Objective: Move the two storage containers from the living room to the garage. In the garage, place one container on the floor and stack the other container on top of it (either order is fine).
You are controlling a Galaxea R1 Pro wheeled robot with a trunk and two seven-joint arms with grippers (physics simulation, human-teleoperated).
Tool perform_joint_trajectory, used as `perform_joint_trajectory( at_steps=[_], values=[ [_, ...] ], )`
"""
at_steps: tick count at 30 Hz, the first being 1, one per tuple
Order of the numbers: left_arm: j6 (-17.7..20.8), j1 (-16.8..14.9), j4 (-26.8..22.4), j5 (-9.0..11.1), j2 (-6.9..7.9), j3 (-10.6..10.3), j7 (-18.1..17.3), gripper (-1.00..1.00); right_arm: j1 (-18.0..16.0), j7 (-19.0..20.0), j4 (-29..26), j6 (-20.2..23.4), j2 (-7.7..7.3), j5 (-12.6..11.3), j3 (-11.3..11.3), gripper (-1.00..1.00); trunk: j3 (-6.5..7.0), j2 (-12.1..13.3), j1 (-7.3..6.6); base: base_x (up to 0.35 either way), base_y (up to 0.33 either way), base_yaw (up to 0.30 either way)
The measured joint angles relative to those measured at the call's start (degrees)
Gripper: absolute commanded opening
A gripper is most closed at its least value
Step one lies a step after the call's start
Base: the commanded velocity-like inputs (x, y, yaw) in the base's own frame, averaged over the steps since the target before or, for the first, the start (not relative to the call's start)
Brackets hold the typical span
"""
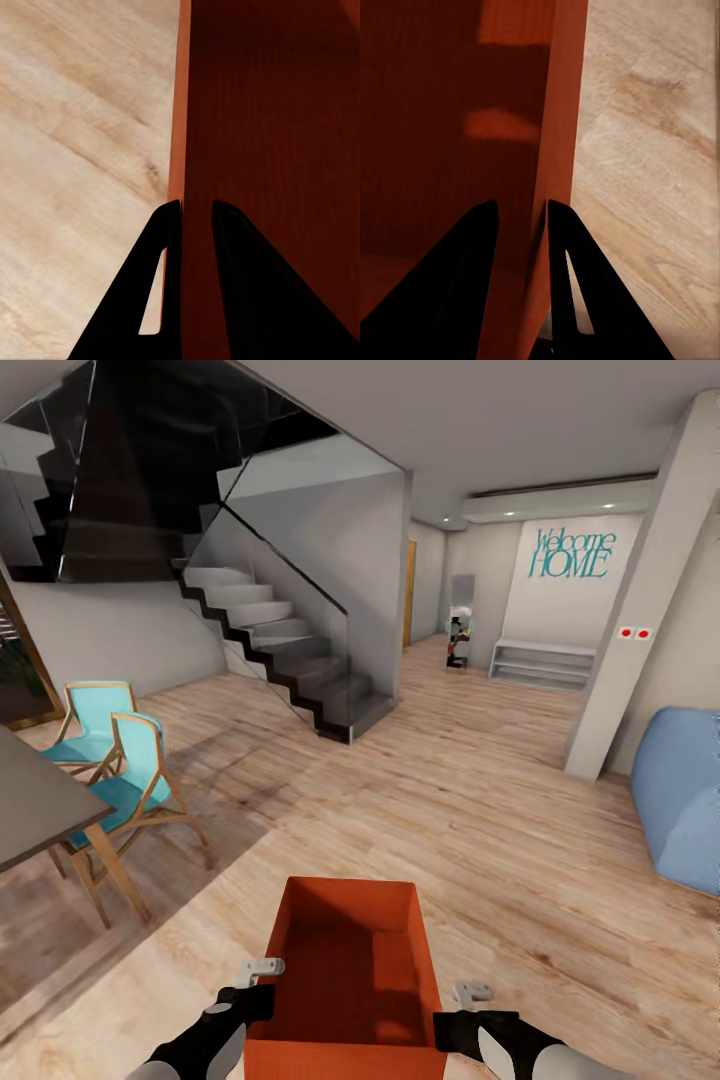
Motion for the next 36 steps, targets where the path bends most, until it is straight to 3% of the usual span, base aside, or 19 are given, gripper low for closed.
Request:
perform_joint_trajectory(
  at_steps=[11,36],
  values=[
    [0.00,0.01,-0.02,0.04,0.01,0.00,0.01,-1.00,-0.01,-0.02,-0.07,0.08,0.02,0.00,0.03,-1.00,0.00,0.00,0.00,0.334,0.074,-0.026],
    [0.00,0.00,0.00,0.03,0.00,-0.02,0.02,-1.00,-0.01,-0.01,-0.01,0.03,0.01,0.01,0.01,-1.00,0.00,0.00,0.00,0.334,0.075,-0.122]
  ],
)
